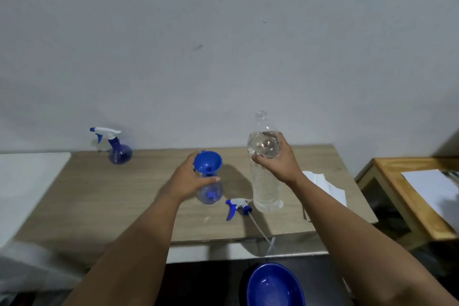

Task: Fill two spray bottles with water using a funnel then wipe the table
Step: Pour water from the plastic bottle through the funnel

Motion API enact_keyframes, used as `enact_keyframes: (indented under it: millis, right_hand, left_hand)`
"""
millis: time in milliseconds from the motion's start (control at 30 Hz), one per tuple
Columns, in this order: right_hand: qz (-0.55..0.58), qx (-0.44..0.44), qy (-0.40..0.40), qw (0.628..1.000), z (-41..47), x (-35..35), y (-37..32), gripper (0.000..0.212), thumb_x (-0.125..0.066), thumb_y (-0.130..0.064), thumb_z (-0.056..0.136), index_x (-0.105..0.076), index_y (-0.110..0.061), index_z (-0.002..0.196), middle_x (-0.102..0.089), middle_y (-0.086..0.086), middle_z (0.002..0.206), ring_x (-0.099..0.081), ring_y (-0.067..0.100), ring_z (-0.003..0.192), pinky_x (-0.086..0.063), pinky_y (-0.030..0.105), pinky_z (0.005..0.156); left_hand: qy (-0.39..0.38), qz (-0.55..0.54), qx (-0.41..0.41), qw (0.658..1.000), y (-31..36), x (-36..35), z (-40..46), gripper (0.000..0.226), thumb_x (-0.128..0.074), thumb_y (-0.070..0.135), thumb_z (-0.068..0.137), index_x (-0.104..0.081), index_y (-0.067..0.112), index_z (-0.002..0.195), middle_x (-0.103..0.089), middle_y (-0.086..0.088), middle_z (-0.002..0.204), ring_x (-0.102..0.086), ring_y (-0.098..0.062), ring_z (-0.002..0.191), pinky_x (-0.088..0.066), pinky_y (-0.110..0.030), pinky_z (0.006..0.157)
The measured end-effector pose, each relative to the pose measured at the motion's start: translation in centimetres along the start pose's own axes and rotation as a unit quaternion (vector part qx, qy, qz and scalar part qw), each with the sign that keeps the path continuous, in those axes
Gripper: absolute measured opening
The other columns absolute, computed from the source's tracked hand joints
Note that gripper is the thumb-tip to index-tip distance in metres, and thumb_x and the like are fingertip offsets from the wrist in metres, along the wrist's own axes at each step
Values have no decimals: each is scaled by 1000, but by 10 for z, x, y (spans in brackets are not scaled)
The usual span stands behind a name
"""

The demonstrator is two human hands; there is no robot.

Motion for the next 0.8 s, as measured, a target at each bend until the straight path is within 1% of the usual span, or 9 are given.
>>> enact_keyframes:
  millis: [67,167,233,300,400,500,633,733,800]
  right_hand:
    - [-13,-8,-44,999,-2,-10,-3,65,-92,-17,74,-59,-30,129,-70,-12,116,-70,-3,100,-56,22,91]
    - [-35,-16,-102,994,-8,-26,-8,65,-92,-10,76,-57,-22,130,-68,-8,115,-69,-9,90,-53,14,81]
    - [-52,-19,-132,990,-11,-35,-9,66,-92,-12,75,-57,-25,129,-69,-9,117,-71,-4,93,-57,17,81]
    - [-75,-20,-157,985,-16,-42,-8,68,-93,-19,73,-57,-32,130,-70,-9,119,-73,6,101,-60,27,90]
    - [-106,-25,-184,977,-23,-50,-3,77,-94,-25,71,-55,-31,138,-70,-7,123,-73,14,106,-58,33,97]
    - [-112,-40,-187,975,-27,-53,4,78,-93,-32,64,-57,-33,133,-72,-6,115,-74,14,100,-60,35,96]
    - [-135,-55,-190,971,-31,-53,9,75,-92,-32,65,-57,-38,131,-72,3,119,-75,21,99,-63,38,90]
    - [-152,-71,-207,964,-34,-55,13,73,-93,-24,70,-55,-38,131,-72,8,110,-76,27,83,-66,39,78]
    - [-164,-75,-220,959,-36,-58,13,71,-92,-21,72,-54,-35,131,-71,8,97,-71,19,70,-64,41,71]
  left_hand:
    - [-4,2,-7,1000,-1,-1,0,91,-96,39,60,-46,44,136,-62,32,113,-66,-6,102,-51,-26,86]
    - [-12,0,-2,1000,-6,0,1,97,-93,55,52,-42,52,134,-61,33,115,-65,-7,102,-54,-31,89]
    - [-16,2,-3,1000,-8,1,3,93,-92,60,52,-42,56,130,-61,34,115,-64,-4,103,-54,-33,91]
    - [-13,-5,3,1000,-9,2,5,94,-93,61,52,-45,52,133,-63,31,116,-65,-3,103,-55,-35,93]
    - [-12,-10,8,1000,-11,0,10,94,-94,56,54,-49,44,135,-66,26,115,-66,-2,100,-55,-37,96]
    - [-8,-4,6,1000,-10,0,13,91,-94,52,55,-51,42,135,-67,24,114,-65,1,99,-55,-37,96]
    - [8,-9,5,1000,-6,0,15,86,-95,46,57,-54,38,132,-67,19,113,-65,-9,104,-53,-31,91]
    - [9,-15,8,1000,-7,-1,16,87,-95,43,57,-54,35,134,-67,15,114,-66,-12,105,-54,-32,92]
    - [12,-14,12,1000,-9,-1,16,89,-93,50,52,-54,38,131,-67,16,114,-66,-12,104,-55,-37,94]
Point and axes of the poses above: each hand's wrist, its own z-axis towards the middle knuckle, its own x-axis out of the back of the hand, y = z × x, the point moved 9 cm from there along z, towards the middle knuckle
